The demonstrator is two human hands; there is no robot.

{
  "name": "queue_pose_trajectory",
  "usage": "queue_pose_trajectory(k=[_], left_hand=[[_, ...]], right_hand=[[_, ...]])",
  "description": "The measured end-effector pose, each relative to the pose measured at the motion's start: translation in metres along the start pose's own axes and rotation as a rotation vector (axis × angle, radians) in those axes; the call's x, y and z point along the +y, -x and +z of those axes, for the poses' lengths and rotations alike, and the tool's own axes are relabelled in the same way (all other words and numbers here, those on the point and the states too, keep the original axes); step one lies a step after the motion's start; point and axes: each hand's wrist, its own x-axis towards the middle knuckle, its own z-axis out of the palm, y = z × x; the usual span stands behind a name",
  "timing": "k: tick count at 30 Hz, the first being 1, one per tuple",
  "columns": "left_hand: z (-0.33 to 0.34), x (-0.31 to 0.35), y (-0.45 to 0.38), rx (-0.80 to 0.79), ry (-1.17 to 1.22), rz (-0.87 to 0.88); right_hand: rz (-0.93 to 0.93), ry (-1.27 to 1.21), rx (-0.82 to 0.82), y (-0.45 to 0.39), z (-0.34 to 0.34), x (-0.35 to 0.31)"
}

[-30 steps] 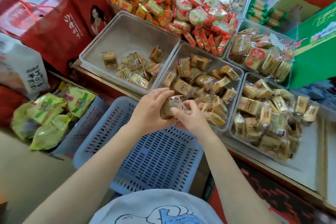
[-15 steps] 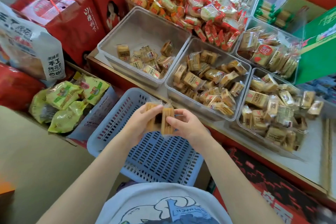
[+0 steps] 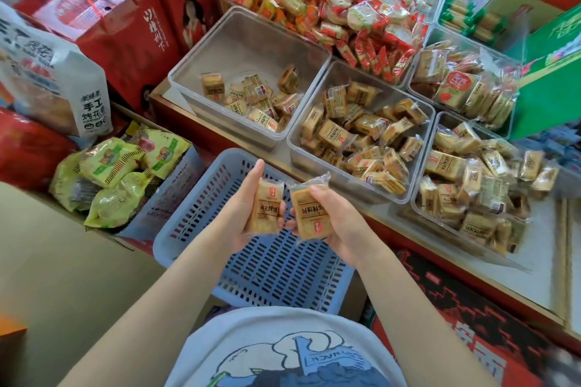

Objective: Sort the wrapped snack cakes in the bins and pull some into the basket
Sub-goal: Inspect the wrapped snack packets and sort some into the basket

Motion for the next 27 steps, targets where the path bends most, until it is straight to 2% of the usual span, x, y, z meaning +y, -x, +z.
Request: queue_pose_trajectory(k=[4, 9, 15, 22, 27], left_hand=[[0.01, 0.002, -0.005, -0.012, 0.022, 0.028], [0.029, 0.004, -0.009, -0.121, -0.19, 0.141], [0.019, 0.004, -0.011, -0.084, -0.178, 0.221], [0.021, -0.001, -0.008, -0.096, -0.192, 0.268], [0.023, -0.003, -0.012, -0.008, -0.169, 0.314]], right_hand=[[-0.049, 0.025, 0.058, 0.004, 0.003, -0.003], [-0.117, 0.016, 0.138, 0.002, 0.006, -0.005], [-0.132, -0.009, 0.216, 0.002, 0.004, -0.006], [-0.158, 0.143, 0.292, 0.002, -0.004, -0.008], [-0.181, 0.186, 0.32, 0.005, -0.005, -0.007]])
